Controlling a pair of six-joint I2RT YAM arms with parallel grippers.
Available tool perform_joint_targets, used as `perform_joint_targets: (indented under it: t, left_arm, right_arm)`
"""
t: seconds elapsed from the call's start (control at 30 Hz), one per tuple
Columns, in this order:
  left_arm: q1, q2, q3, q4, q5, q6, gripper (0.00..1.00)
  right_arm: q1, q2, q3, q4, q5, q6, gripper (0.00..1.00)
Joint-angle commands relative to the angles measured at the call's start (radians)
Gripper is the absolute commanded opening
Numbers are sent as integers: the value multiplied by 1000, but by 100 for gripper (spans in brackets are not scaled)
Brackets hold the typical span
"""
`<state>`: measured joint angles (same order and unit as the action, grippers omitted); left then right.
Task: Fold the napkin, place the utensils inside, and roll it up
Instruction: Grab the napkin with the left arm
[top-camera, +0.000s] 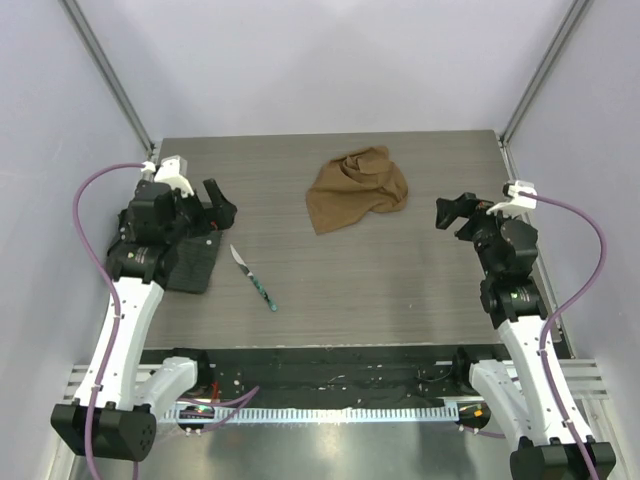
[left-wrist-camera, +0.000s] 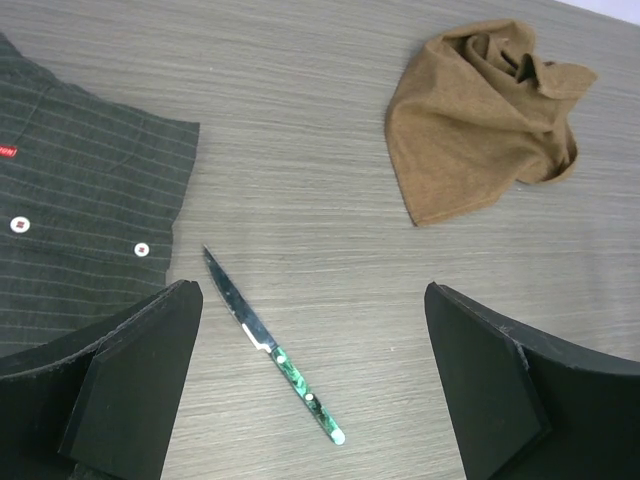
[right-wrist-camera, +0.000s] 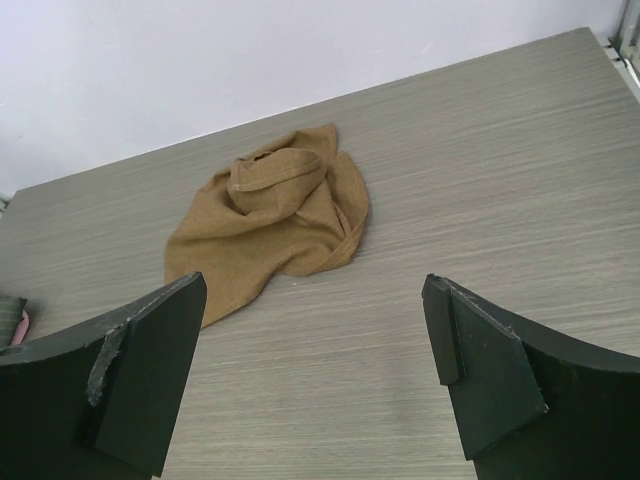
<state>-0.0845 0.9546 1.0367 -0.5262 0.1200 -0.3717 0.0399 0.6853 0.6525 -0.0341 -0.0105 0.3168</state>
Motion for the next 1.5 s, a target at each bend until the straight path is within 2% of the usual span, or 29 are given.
perform_joint_targets:
  t: [0.0,0.2,0.3,0.33,0.43,0.5,0.63,0.7,0.73,0.9,0.97,1.0,1.07,1.3,1.47]
  left_arm:
    - [5,13,13,3,-63,-3,100]
    - [2,-34,-44,21,-23,108,100]
    - [-58,-19,-38,19,-147,79,98]
    - [-119,-7,-30,11,-190,74,98]
    - [-204,73,5,-31,-319,42,97]
    - [-265,117,19,-34,-355,-2,97]
    - [-403,325,57,-5,-500,-42,96]
    - [-454,425,124,2,-485,-59,98]
    - [-463,517,150,8,-467,-64,99]
    - [-489,731,316,8,-382,-62,100]
    - [-491,809,364,17,-369,-59,97]
    - [-492,835,381,17,-367,-55,91]
    - [-497,912,437,3,-367,-49,88]
    - [-517,1044,539,-21,-347,-33,75]
    - [-524,1110,586,-29,-335,-32,73]
  right_arm:
    - [0,16,41,-26,43,13,100]
    - [-2,94,58,-24,60,34,100]
    - [0,129,58,-9,69,51,100]
    - [-1,138,58,-7,69,60,100]
    - [-2,164,50,11,44,71,99]
    - [-1,171,38,26,32,73,99]
    - [0,172,12,30,33,61,99]
    - [0,174,6,30,46,48,99]
    - [0,178,4,30,46,45,99]
    - [-1,183,7,30,24,44,99]
    - [0,181,7,28,23,47,99]
    - [0,181,9,28,23,45,99]
    - [0,184,7,30,23,47,99]
    - [0,217,6,30,-9,53,99]
    - [0,235,7,60,-22,54,99]
